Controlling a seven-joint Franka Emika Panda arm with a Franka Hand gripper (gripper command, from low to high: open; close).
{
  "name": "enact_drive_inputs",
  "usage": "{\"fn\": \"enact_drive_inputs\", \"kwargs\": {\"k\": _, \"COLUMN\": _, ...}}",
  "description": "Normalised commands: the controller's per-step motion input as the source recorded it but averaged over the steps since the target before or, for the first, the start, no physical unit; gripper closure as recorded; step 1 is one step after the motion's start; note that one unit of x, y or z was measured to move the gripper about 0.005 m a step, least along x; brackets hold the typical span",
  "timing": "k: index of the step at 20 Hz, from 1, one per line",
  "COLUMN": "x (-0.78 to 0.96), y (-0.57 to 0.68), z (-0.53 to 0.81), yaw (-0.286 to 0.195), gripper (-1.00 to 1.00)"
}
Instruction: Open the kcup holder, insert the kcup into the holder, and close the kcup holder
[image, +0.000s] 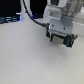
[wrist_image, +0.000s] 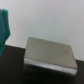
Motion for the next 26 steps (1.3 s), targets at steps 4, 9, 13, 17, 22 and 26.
{"fn": "enact_drive_inputs", "kwargs": {"k": 4, "x": -0.3, "y": 0.08, "z": -0.15, "yaw": 0.255, "gripper": -1.0}}
{"fn": "enact_drive_inputs", "kwargs": {"k": 9, "x": -0.48, "y": 0.27, "z": -0.02, "yaw": 0.168, "gripper": -1.0}}
{"fn": "enact_drive_inputs", "kwargs": {"k": 13, "x": -0.56, "y": 0.45, "z": 0.01, "yaw": 0.108, "gripper": -1.0}}
{"fn": "enact_drive_inputs", "kwargs": {"k": 17, "x": -0.58, "y": 0.48, "z": 0.01, "yaw": 0.105, "gripper": -1.0}}
{"fn": "enact_drive_inputs", "kwargs": {"k": 22, "x": -0.54, "y": 0.53, "z": 0.01, "yaw": 0.088, "gripper": -1.0}}
{"fn": "enact_drive_inputs", "kwargs": {"k": 26, "x": -0.57, "y": 0.54, "z": 0.02, "yaw": 0.087, "gripper": -1.0}}
